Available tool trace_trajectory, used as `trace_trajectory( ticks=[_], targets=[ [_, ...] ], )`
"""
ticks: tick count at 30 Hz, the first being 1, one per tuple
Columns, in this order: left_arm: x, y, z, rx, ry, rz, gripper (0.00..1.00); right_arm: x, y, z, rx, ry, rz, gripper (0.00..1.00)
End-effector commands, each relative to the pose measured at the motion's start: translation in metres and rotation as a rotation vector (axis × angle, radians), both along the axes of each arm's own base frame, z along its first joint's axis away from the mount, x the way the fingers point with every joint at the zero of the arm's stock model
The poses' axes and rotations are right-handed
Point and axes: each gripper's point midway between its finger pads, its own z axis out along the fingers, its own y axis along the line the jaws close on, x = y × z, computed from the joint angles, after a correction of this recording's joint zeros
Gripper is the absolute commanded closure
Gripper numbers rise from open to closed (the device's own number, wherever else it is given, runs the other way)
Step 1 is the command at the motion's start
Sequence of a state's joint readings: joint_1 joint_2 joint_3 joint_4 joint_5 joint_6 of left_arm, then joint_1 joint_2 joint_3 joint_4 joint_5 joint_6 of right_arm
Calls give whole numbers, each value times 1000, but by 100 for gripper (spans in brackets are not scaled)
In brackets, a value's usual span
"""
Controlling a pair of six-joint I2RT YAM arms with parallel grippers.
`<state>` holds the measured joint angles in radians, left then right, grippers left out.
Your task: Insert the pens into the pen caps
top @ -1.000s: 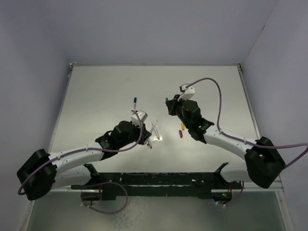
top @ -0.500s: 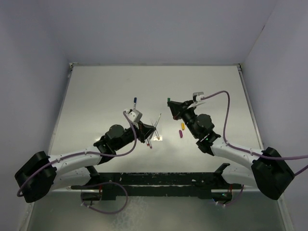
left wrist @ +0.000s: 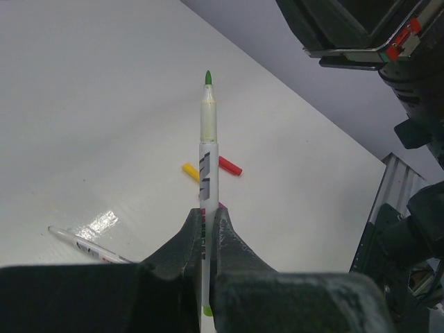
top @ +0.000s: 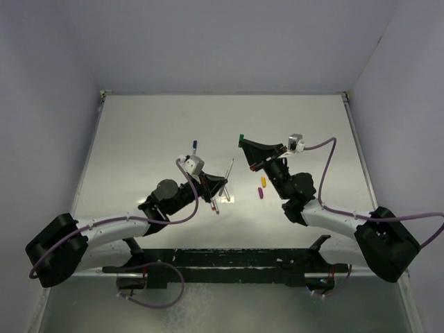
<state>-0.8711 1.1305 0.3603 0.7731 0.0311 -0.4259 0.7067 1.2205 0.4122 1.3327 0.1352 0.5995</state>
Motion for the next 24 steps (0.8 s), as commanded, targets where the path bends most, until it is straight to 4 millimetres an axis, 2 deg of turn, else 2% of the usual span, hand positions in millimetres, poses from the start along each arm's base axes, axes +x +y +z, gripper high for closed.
trace_trajectory(
  ticks=[1,11,24],
  targets=[
    [4,-2,40,-100,-88,10,100,-15,2,33,86,-103,59,100],
    [2,-5,56,-143,-111,-7,100,-20,13,27,70,-110,120,100],
    [3,-2,64,-161,-131,6,100,-21,19,19,58,-100,153,100]
  ],
)
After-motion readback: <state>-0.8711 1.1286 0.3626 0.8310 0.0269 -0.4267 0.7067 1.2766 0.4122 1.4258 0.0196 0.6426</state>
